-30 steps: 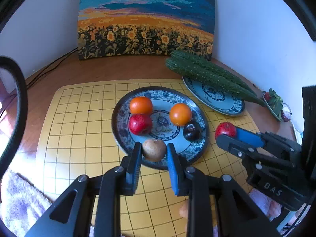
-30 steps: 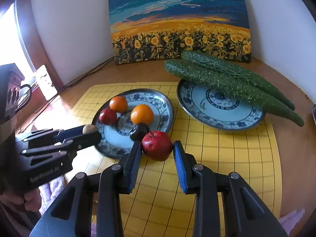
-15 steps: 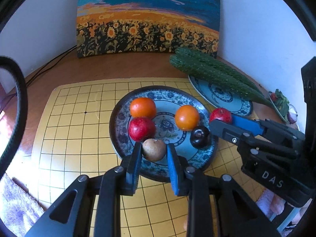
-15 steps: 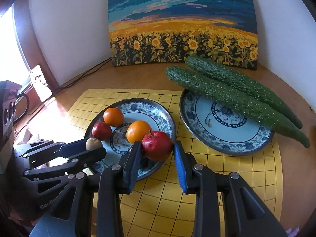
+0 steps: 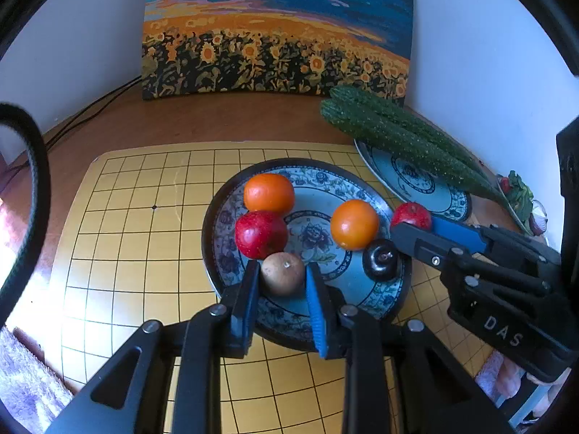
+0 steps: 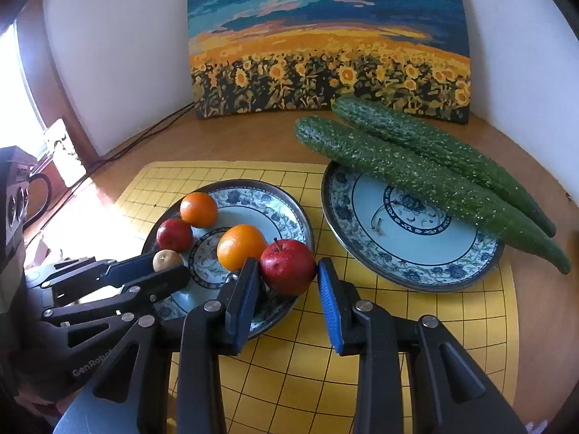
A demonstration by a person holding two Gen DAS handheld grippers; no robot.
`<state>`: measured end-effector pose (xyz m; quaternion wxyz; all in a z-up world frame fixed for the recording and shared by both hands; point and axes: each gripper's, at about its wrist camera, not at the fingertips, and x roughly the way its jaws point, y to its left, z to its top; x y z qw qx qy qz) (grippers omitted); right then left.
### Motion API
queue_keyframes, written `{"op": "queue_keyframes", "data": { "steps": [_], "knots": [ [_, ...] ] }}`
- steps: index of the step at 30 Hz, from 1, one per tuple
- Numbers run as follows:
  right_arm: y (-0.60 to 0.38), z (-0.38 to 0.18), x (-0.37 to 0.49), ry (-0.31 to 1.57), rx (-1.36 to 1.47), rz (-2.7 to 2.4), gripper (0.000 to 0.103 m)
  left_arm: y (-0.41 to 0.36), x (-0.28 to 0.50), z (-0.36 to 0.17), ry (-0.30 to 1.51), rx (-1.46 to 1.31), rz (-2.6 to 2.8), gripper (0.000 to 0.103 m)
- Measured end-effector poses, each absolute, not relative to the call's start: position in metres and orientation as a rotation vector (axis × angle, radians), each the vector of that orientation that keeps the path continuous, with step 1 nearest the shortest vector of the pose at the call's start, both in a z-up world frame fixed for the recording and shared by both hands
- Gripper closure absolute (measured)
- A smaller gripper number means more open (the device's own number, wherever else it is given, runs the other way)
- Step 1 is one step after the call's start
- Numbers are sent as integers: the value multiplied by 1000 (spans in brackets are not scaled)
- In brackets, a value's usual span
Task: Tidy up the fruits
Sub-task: 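Carry the red apple and potato onto the fruit plate with both grippers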
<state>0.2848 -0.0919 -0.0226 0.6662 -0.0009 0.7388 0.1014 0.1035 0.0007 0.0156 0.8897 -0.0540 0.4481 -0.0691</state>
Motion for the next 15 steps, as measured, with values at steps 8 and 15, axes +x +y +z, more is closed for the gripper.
{"op": "queue_keyframes", "data": {
  "steps": [8, 15],
  "knots": [
    [-89, -23, 286, 1670, 5, 271, 69, -7, 103, 17, 941, -76, -143, 72],
    [-91, -22, 285, 1666, 25, 287, 59, -11, 100, 19, 957, -64, -145, 65]
  ]
}}
